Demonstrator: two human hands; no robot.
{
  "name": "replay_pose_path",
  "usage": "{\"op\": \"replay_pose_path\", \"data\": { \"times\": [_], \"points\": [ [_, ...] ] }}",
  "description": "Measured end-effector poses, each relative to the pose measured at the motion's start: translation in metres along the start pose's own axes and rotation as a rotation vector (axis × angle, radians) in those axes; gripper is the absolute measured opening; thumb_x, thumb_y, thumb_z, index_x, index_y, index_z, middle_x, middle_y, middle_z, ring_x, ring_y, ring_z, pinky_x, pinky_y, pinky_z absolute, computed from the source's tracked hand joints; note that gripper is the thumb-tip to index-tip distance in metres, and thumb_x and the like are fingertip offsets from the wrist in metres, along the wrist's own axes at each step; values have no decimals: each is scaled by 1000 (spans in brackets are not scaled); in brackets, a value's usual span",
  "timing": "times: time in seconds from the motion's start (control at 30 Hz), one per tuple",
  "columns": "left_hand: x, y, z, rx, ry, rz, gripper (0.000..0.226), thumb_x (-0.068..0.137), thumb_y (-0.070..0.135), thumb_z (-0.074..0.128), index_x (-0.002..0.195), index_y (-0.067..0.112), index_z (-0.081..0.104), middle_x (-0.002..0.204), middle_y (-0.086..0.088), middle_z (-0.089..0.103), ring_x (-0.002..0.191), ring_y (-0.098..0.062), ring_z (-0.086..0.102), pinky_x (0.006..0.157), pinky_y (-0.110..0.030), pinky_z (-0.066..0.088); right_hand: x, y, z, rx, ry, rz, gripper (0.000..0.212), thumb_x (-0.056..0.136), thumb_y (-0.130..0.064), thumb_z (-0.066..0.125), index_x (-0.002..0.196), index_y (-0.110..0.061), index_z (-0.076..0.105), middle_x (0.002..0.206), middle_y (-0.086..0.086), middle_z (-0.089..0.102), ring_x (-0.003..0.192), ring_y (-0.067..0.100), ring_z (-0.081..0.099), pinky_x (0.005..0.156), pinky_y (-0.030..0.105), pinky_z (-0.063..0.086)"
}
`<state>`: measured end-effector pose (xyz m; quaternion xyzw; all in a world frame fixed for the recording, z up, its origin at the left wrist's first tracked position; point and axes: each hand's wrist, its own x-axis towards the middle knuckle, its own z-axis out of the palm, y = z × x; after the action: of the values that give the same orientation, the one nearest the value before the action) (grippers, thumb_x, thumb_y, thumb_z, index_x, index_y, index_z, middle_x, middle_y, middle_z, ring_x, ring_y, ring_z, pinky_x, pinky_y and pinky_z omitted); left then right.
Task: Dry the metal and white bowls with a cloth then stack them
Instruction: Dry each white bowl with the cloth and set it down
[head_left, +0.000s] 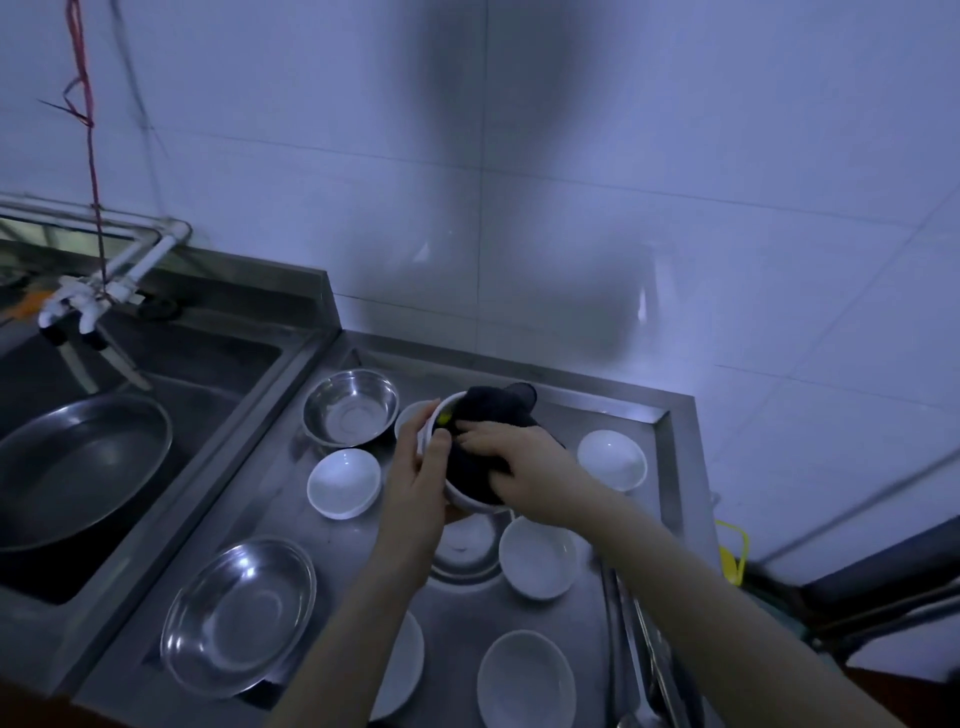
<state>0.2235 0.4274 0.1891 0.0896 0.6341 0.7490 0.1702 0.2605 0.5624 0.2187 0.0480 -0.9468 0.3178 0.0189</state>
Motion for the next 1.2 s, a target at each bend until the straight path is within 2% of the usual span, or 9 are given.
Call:
{"op": "replay_pose_path", "data": {
  "times": [0.1,0.17,0.37,0.5,0.63,0.7,0.8,0.93,1.2],
  "points": [
    [-4,2,-5,-56,5,-58,17,102,33,48,112,41,60,98,18,69,90,-5,70,61,-35,58,-5,0,-16,-91,-186,61,24,85,-8,53,102,-15,69,100,2,69,90,17,62,85,37,51],
    [-6,3,-6,-68,7,-77,20,103,30,47,113,42,59,98,15,69,87,-6,71,60,-35,58,-8,0,-22,-218,-229,105,21,84,-11,53,98,-19,67,97,-1,67,89,17,61,82,40,52],
    [-10,0,1,-74,-24,-87,26,104,22,44,124,34,56,114,4,66,102,-15,68,68,-43,61,-15,-3,8,-499,154,20,32,85,-21,66,117,-21,66,125,-4,63,119,17,55,96,33,49],
    [-12,-8,-4,-117,-34,-120,27,105,27,41,128,33,55,116,3,68,100,-15,70,69,-46,60,-21,-9,23,-121,274,-24,39,81,-7,65,118,-18,68,129,-3,62,126,11,50,108,22,34],
    [-13,-12,-6,-119,-26,-123,25,105,31,42,128,37,52,113,12,68,98,-9,70,78,-53,60,-32,6,21,-11,357,277,84,74,-32,73,145,-36,28,156,-8,21,139,13,26,111,34,35],
    [-14,-10,-4,-89,-59,-97,27,105,27,42,129,36,51,106,15,69,99,-11,70,79,-55,59,-31,5,25,60,272,421,97,74,-40,71,149,-40,9,154,-8,19,135,18,33,104,35,42],
    [-13,-15,-7,77,-139,-8,26,105,28,44,122,45,54,104,14,68,102,-18,68,74,-55,60,-20,6,20,54,270,486,80,77,-34,69,144,-34,25,139,-2,42,121,19,48,93,32,46],
    [-12,-16,-16,271,-242,102,26,98,35,46,115,53,56,106,25,65,105,-4,64,71,-17,55,-4,7,-8,-179,81,248,43,78,-27,62,119,-35,52,118,-10,62,109,15,58,90,41,50],
    [-2,-17,1,154,159,142,27,106,25,39,116,39,60,113,12,66,109,-8,60,98,-41,50,-7,-7,29,151,516,604,38,83,-24,58,119,-24,45,116,4,59,101,28,57,82,37,47]
  ]
}}
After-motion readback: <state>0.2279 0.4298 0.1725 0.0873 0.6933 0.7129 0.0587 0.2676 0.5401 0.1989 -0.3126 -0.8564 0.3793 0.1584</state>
